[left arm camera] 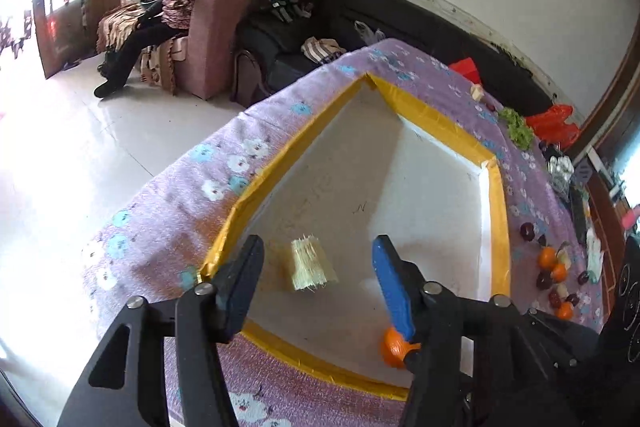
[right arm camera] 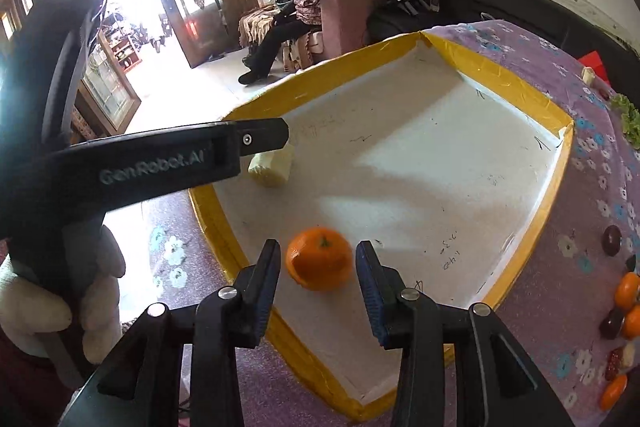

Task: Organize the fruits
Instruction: 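Open both tools to drop the chunk and tangerine into the tray, then move both tools back toward the fruit on the tablecloth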

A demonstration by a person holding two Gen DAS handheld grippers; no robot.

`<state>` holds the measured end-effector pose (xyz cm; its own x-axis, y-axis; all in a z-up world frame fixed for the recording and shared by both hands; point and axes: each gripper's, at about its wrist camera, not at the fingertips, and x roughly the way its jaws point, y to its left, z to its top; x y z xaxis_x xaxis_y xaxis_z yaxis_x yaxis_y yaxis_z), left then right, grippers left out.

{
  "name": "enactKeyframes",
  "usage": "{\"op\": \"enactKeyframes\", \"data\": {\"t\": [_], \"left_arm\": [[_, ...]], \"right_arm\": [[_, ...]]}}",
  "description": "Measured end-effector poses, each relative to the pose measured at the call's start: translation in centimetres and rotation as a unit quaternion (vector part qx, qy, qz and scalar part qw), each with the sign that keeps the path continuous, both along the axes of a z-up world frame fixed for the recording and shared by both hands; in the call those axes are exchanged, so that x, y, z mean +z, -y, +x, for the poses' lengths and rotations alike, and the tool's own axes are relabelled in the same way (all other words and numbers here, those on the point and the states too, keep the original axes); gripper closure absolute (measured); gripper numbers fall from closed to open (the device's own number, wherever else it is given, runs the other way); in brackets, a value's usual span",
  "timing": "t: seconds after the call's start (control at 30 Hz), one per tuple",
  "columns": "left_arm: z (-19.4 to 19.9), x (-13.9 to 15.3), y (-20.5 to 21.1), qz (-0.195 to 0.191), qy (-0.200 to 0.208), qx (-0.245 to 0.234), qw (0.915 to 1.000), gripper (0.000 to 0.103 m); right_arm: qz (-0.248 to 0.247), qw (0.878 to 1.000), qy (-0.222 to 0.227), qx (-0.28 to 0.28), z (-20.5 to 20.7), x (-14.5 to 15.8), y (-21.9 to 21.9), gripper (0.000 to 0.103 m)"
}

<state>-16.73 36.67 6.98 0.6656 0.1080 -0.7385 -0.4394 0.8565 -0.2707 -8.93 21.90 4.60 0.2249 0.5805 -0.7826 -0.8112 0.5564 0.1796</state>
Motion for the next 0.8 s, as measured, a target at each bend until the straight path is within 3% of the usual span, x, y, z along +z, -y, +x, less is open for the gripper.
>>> {"op": "enactKeyframes", "data": {"t": [0.13,0.2,0.37,0.53,0.67,0.77,0.8], "left_arm": [[-1.4,1.9,0.3,0.004,0.008,0.03,0.9995,0.023],[-2.2,3.1,1.4,0.009,0.022,0.032,0.9992,0.018],[-2.2,5.3,5.9,-0.014,0.065,-0.026,0.9974,0.018],[-0.8,5.8,11.7,-0.009,0.074,-0.1,0.9921,0.018],[1.4,3.8,16.0,-0.011,0.047,-0.157,0.9865,0.018],[3.1,1.9,18.7,-0.021,0.019,-0.192,0.9809,0.019],[3.5,1.5,19.3,-0.02,0.017,-0.2,0.9795,0.023]], "right_arm": [[0.035,0.999,0.008,-0.016,0.1,2.1,2.6,0.05],[0.055,0.998,0.01,-0.034,0.4,3.3,4.7,0.049],[0.099,0.988,0.026,-0.112,1.9,5.6,13.2,0.042],[0.098,0.964,0.045,-0.244,5.2,6.3,24.9,0.037],[0.074,0.943,0.013,-0.324,7.2,4.2,32.1,0.037],[0.062,0.942,-0.006,-0.329,7.2,2.3,33.5,0.037],[0.061,0.944,-0.012,-0.324,7.3,1.7,33.3,0.037]]}}
